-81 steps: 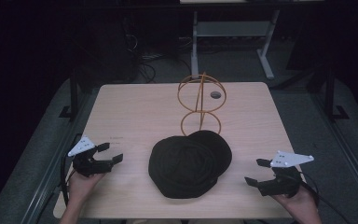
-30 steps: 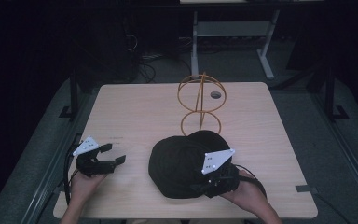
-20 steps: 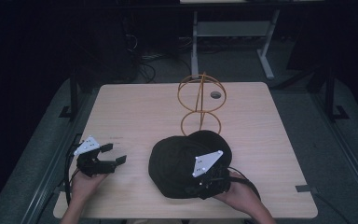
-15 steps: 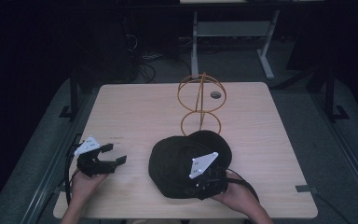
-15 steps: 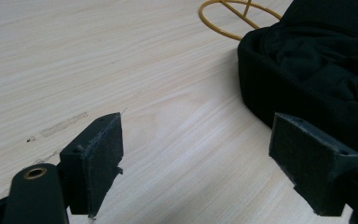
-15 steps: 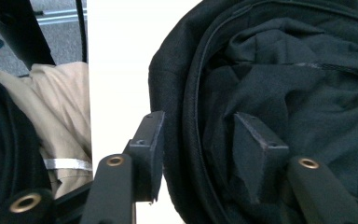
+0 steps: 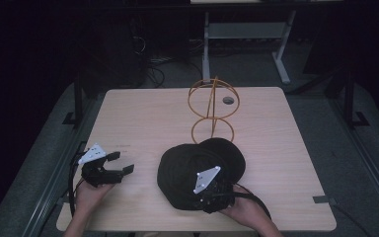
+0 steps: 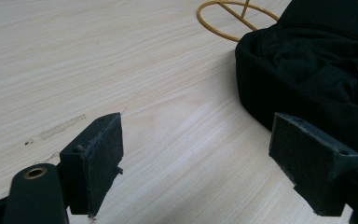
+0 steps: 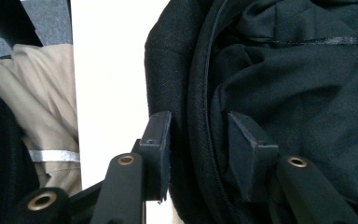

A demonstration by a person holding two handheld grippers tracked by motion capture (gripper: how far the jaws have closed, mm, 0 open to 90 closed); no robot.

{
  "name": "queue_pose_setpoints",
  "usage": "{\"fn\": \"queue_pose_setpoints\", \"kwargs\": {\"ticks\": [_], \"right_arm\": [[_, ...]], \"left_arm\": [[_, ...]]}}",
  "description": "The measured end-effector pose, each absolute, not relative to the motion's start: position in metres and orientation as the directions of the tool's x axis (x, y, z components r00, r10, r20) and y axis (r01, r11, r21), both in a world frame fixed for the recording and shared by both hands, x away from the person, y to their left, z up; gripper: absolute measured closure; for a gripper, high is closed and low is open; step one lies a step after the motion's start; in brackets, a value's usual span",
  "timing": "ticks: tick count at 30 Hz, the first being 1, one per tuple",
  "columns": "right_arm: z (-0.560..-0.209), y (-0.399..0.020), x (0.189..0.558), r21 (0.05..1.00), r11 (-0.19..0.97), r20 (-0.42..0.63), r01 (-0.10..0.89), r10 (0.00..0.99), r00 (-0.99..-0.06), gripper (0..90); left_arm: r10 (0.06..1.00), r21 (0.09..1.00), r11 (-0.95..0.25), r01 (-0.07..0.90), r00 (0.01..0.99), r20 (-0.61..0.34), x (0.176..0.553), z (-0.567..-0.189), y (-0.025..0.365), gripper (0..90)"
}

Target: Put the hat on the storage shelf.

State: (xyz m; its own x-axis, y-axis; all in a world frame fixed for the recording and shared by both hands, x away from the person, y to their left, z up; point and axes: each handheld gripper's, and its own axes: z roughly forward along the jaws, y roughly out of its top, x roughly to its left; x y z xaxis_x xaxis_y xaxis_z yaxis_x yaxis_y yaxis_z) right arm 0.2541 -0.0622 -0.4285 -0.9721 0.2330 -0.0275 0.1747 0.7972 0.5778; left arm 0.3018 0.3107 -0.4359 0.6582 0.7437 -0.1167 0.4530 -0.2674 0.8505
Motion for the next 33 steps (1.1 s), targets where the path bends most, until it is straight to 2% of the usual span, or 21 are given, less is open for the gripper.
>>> {"fn": "queue_pose_setpoints", "kwargs": {"ticks": [9,15,26,33], "right_arm": [[-0.432,-0.058,0.254,0.558,0.809,-0.043,0.187,0.253,-0.967,66.4],[-0.432,-0.056,0.252,0.549,0.816,-0.043,0.179,0.241,-0.969,76.5],[-0.418,-0.059,0.252,0.611,0.773,-0.025,0.173,0.237,-0.971,79.0],[-0.400,-0.065,0.252,0.658,0.728,-0.017,0.192,0.268,-0.963,78.9]], "left_arm": [[0.740,0.849,-0.273,0.451,0.663,-0.114,0.301,-0.436,0.310,17.4],[0.738,0.848,-0.277,0.452,0.665,-0.114,0.301,-0.436,0.308,17.4],[0.729,0.857,-0.244,0.454,0.669,-0.147,0.301,-0.435,0.309,17.1],[0.719,0.866,-0.207,0.455,0.671,-0.182,0.299,-0.432,0.307,17.1]]}}
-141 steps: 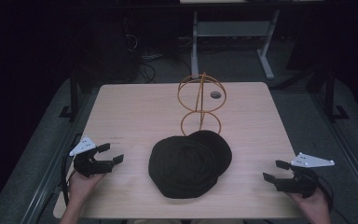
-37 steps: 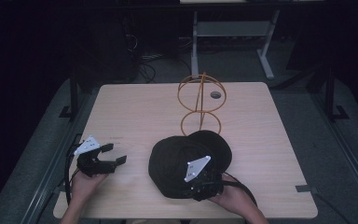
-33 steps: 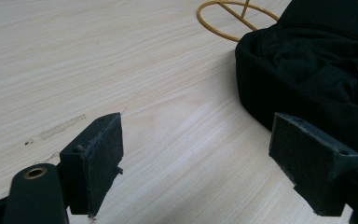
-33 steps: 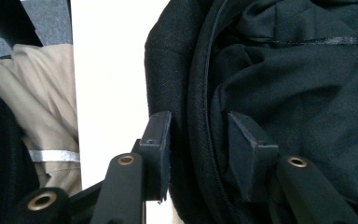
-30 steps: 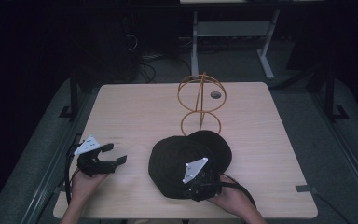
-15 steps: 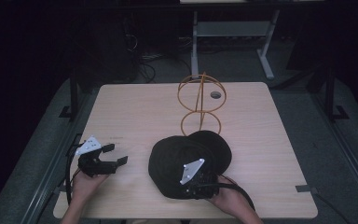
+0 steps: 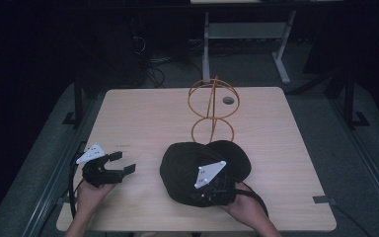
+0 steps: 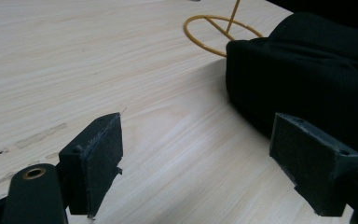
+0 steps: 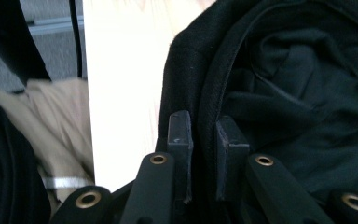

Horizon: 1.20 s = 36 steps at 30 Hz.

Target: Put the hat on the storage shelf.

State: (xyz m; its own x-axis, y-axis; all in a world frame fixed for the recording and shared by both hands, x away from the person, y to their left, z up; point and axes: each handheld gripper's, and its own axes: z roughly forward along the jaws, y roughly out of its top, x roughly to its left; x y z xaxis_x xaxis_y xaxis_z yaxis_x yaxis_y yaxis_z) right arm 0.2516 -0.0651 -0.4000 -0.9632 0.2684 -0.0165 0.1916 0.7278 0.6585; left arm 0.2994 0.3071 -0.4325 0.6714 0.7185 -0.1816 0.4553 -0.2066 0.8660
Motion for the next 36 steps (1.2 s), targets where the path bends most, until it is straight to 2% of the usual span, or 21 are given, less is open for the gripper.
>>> {"fn": "queue_pose_setpoints", "kwargs": {"ticks": [24,36], "right_arm": [[-0.343,-0.077,0.264,0.764,0.615,0.016,0.194,0.283,-0.959,78.7],[-0.322,-0.079,0.267,0.784,0.591,0.014,0.189,0.288,-0.958,78.6]], "left_arm": [[0.584,0.902,-0.228,0.366,0.793,-0.174,0.284,-0.418,0.265,17.1],[0.499,0.917,-0.269,0.295,0.857,-0.129,0.280,-0.406,0.232,17.1]]}}
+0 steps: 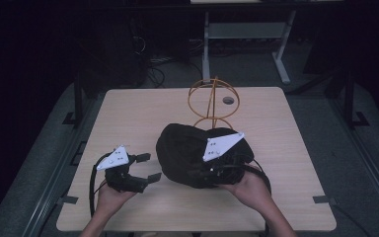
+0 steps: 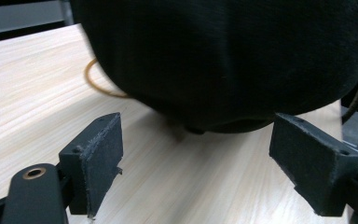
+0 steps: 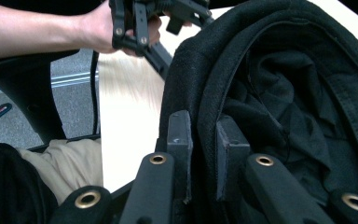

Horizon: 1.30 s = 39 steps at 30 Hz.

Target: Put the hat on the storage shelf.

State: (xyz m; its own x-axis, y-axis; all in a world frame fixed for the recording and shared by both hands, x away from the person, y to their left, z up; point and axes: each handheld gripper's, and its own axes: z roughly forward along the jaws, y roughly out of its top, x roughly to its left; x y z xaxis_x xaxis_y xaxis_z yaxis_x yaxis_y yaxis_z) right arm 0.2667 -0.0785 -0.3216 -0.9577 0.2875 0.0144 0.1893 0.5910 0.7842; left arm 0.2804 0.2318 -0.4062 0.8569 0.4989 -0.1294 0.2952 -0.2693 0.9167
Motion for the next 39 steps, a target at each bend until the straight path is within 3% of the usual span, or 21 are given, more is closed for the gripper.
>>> {"fn": "queue_pose_setpoints", "kwargs": {"ticks": [7,16,21,27,32,39], "right_arm": [[-0.307,-0.077,0.268,0.801,0.574,0.012,0.170,0.269,-0.963,78.7],[-0.298,-0.068,0.267,0.800,0.582,0.014,0.146,0.225,-0.974,78.7],[-0.295,-0.065,0.268,0.798,0.587,0.018,0.137,0.203,-0.979,78.7],[-0.293,-0.066,0.267,0.803,0.579,0.032,0.145,0.201,-0.979,78.8],[-0.293,-0.069,0.268,0.811,0.568,0.030,0.143,0.205,-0.978,78.6],[-0.297,-0.077,0.271,0.841,0.510,0.079,0.180,0.214,-0.974,75.5]], "left_arm": [[0.468,0.927,-0.283,0.246,0.879,-0.091,0.278,-0.400,0.218,17.0],[0.505,0.950,-0.213,0.228,0.858,-0.092,0.286,-0.392,0.216,19.1],[0.497,0.964,-0.209,0.167,0.867,-0.042,0.284,-0.390,0.211,45.8],[0.484,0.971,-0.199,0.133,0.875,-0.021,0.285,-0.385,0.209,70.7],[0.486,0.965,-0.231,0.124,0.874,0.004,0.284,-0.378,0.208,82.8],[0.491,0.964,-0.251,0.093,0.870,0.043,0.278,-0.361,0.214,85.1]]}}
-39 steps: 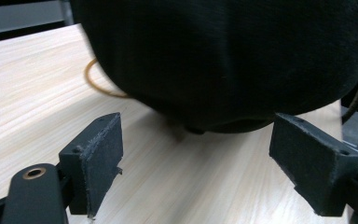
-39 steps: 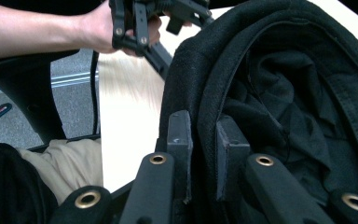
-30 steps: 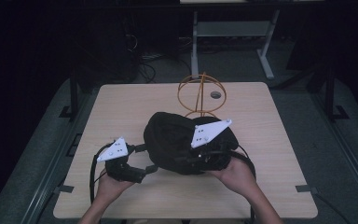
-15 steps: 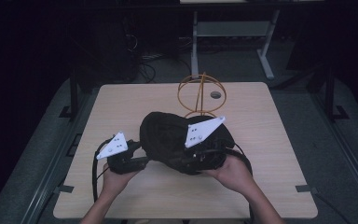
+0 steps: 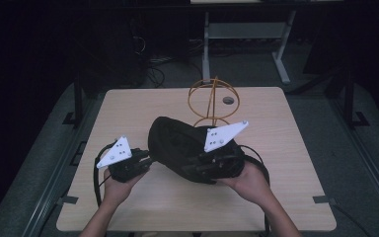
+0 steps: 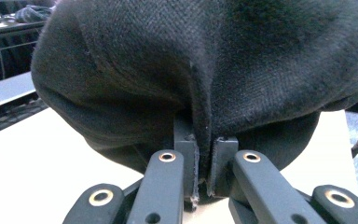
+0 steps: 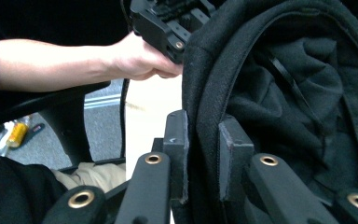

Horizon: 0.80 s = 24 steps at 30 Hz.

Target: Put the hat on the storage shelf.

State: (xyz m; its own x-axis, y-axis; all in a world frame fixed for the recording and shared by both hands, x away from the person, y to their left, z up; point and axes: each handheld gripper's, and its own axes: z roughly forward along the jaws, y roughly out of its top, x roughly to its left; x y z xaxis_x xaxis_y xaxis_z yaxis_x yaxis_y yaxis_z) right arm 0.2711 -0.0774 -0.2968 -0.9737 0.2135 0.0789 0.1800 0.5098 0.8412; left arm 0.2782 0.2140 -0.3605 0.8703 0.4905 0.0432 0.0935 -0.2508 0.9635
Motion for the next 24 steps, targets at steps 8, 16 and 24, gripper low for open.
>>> {"fn": "queue_pose_setpoints", "kwargs": {"ticks": [8,16,24], "right_arm": [[-0.303,-0.084,0.275,0.868,0.451,0.121,0.206,0.210,-0.970,68.9],[-0.306,-0.100,0.271,0.898,0.389,0.102,0.204,0.267,-0.958,51.5],[-0.325,-0.130,0.268,0.895,0.374,0.104,0.245,0.360,-0.927,42.9]], "left_arm": [[0.480,0.956,-0.275,0.099,0.876,0.047,0.275,-0.329,0.220,85.2],[0.469,0.941,-0.330,0.082,0.879,0.088,0.276,-0.300,0.222,85.3],[0.492,0.953,-0.274,0.132,0.870,0.021,0.284,-0.296,0.242,85.3]]}}
